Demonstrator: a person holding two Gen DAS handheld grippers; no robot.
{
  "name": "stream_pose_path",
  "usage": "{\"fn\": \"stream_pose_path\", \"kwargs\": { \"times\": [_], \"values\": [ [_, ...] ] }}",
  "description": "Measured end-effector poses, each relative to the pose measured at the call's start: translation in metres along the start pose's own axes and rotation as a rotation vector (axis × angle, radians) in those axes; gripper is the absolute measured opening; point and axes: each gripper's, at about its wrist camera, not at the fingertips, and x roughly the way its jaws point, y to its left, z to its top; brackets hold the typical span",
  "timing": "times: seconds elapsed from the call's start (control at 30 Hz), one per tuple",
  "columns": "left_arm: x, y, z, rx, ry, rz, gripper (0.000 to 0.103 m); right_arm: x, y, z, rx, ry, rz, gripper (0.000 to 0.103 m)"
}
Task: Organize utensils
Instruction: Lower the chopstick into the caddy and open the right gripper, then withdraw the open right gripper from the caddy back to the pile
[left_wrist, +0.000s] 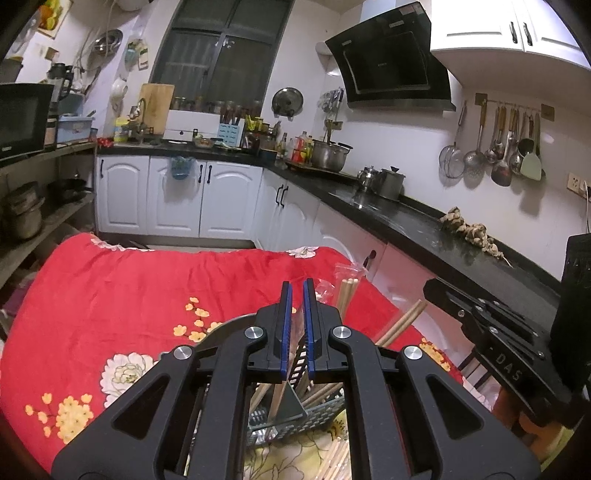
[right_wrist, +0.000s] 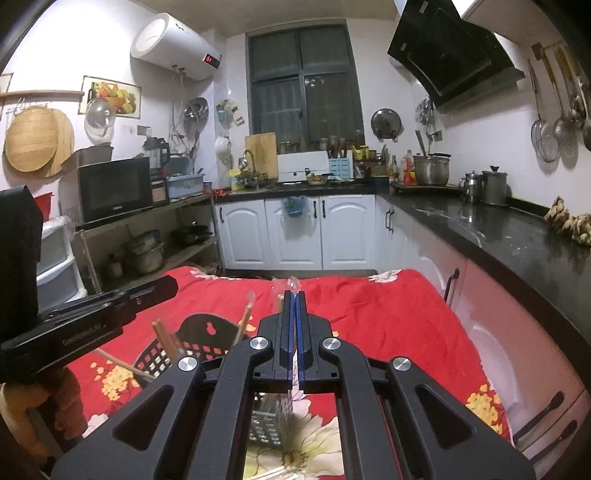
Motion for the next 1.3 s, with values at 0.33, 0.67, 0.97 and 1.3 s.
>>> {"fn": "stream_pose_path", "kwargs": {
  "times": [0.33,0.67,0.97,1.3],
  "values": [
    [-0.009,0.006,0.002,-0.043,0.007,0.008,0.05,-0.015,0.001,0.003,0.014,-0.001,0.029,0.046],
    [-0.022,0.008,0.011,-0.058,-0.025,0.021,0.082,-0.03,-0.002,0.002,0.012,0.018,0.027,0.064],
    [-0.047,0.001,0.018,-0.047,-0.074,-0.016,0.092,-0.045,-0.004,0.0,0.008,0.009,0.034,0.069],
    [-0.074,-0.01,0.009,-0.02,-0.094,-0.025,0.092,-0.067,-0.006,-0.003,0.0,-0.007,0.044,0.071]
  ]
}}
